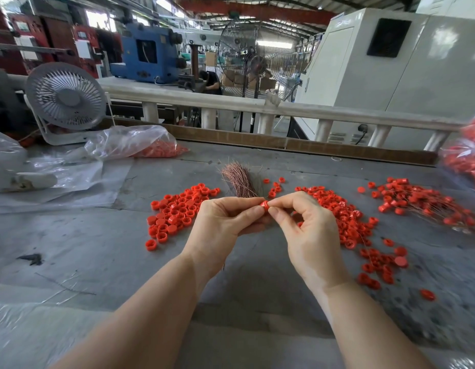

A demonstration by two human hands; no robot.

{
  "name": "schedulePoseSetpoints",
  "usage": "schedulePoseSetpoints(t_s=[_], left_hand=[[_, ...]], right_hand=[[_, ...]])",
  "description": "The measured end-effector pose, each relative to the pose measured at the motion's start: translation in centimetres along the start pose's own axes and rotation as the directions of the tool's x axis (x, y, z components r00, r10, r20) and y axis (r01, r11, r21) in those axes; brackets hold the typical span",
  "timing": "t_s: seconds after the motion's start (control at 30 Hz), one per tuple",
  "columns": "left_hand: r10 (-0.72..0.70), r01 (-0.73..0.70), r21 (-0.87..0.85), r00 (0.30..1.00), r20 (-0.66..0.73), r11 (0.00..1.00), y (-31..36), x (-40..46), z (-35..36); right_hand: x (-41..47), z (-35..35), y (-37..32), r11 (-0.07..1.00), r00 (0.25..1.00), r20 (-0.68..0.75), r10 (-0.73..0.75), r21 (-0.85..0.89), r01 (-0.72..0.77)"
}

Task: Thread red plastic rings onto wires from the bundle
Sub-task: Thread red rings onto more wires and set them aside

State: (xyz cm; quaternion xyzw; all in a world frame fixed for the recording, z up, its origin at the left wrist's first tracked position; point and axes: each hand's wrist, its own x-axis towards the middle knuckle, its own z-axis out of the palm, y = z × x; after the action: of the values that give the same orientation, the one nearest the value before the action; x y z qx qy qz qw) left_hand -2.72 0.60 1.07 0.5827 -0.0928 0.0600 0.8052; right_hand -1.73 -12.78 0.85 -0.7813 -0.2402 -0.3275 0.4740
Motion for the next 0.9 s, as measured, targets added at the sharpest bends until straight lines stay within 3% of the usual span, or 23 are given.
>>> schedulePoseSetpoints(t_s=[0.47, 0.9], left_hand=[[0.032, -0.030, 0.028, 0.998, -0.062, 0.999, -0.06, -0.10, 0.02], [-0.049, 0.053, 0.059, 0.996, -0.068, 0.997, -0.10, -0.06, -0.06]], right_hand=[[-0.22, 0.32, -0.70, 0.997, 0.999, 0.012, -0.041, -0.070, 0.042], [-0.42, 0.38, -0.60, 0.995, 1.000, 0.011, -0.028, -0.092, 0.029]])
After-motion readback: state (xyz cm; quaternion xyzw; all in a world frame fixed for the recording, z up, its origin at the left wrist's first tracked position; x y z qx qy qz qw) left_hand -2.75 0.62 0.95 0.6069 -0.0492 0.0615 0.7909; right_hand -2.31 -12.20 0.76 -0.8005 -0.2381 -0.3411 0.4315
